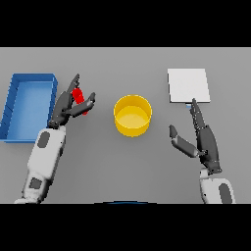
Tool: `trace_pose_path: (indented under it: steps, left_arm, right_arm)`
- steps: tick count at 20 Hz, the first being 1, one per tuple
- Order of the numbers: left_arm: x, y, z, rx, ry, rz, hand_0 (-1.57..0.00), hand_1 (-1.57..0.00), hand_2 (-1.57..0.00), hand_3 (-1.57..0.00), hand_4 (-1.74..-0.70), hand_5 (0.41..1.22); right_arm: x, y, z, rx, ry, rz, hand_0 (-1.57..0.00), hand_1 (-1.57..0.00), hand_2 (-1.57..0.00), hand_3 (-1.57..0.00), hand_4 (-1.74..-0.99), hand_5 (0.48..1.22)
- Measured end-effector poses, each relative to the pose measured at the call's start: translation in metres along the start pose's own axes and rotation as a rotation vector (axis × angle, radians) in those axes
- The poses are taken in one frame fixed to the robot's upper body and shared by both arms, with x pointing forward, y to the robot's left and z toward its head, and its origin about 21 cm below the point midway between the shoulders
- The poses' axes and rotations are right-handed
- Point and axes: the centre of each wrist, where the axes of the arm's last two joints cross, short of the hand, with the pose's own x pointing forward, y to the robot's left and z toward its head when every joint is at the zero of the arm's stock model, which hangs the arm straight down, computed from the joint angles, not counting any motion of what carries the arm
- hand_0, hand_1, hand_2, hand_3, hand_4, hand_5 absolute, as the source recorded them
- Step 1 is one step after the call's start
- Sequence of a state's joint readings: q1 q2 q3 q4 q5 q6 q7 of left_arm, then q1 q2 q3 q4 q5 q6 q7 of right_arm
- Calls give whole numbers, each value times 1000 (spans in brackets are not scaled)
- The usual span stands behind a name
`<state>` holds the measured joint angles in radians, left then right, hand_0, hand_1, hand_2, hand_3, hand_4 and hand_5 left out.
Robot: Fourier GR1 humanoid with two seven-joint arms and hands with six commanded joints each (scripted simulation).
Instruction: Pick up the red beaker and tilt it to pour out 1 green nut into yellow bowl. Pick up the yellow bowl and place it on the metallic measuring scale.
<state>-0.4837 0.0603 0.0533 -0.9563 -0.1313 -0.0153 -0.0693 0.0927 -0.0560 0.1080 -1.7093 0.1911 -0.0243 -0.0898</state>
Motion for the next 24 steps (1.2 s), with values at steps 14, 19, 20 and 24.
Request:
trace_pose_path:
  steps: [14, 19, 20, 24]
  left_arm:
    - [-4, -24, -11, 92, -95, 14, -1422, -1425, -1427, -1426, -1591, 1123]
    - [14, -18, -17, 104, -145, 14, -1522, -1523, -1524, -1523, -1692, 1100]
    - [20, -17, -17, 110, -165, 5, -1532, -1533, -1533, -1533, -1702, 1098]
    - [51, -17, -17, 96, -234, -85, -1555, -1555, -1556, -1555, -1725, 1107]
  right_arm:
    - [-2, 0, -8, 4, 21, -4, 1, 1, 1, 1, -1296, 682]
    - [-3, 3, -5, 17, -11, 23, 1, 1, 1, 1, -1254, 667]
    - [0, 3, -5, 23, -22, 25, 1, 1, 1, 1, -1258, 669]
    - [-3, 4, -6, 14, -12, 38, 1, 1, 1, 1, -1249, 679]
